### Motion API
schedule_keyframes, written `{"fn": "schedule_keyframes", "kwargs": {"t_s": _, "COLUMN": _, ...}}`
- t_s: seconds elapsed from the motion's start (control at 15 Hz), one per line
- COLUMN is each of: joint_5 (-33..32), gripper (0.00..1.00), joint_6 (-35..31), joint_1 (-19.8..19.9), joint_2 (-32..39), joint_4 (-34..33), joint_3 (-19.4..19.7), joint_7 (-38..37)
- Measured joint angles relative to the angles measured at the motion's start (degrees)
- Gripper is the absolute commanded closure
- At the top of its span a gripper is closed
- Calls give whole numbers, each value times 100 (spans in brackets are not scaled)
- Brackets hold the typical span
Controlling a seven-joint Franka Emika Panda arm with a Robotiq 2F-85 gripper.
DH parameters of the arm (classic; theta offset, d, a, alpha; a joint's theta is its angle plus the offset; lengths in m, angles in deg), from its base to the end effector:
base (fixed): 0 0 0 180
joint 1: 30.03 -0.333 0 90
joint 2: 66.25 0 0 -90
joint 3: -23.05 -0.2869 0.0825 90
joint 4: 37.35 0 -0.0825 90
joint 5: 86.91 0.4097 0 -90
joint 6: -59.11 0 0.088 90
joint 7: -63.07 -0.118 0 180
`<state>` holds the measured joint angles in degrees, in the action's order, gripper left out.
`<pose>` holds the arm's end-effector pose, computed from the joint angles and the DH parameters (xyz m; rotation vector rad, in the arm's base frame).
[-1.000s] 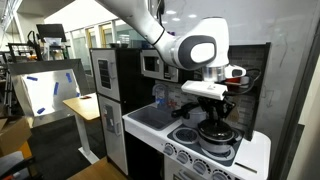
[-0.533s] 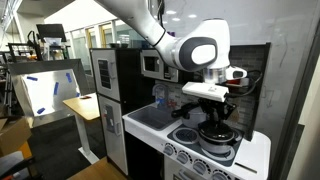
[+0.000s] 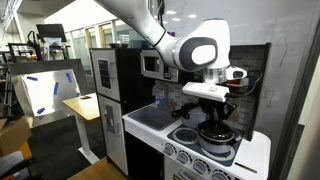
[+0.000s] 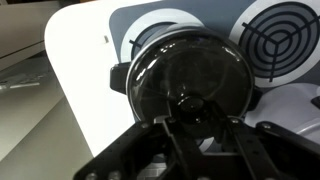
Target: Take the lid on the stove and put it on the pot
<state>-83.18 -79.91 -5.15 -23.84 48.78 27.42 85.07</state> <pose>0.6449 -0.3515 0.1996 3.0406 -0.2240 0.2540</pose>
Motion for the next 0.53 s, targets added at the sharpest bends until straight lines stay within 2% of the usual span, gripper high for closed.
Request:
{"fn": "schedule_keyframes", "kwargs": {"t_s": 0.4, "joint_5": 0, "gripper": 1, "joint_6": 0, "joint_1": 37, "joint_2": 22, "joint_4": -1, "joint_3": -35, "joint_7": 36}}
{"fn": "schedule_keyframes", "kwargs": {"t_s": 0.53, "joint_5": 0, "gripper": 0, "joint_6": 0, "joint_1": 41, "joint_2": 22, "joint_4": -1, "joint_3": -39, "joint_7": 46}}
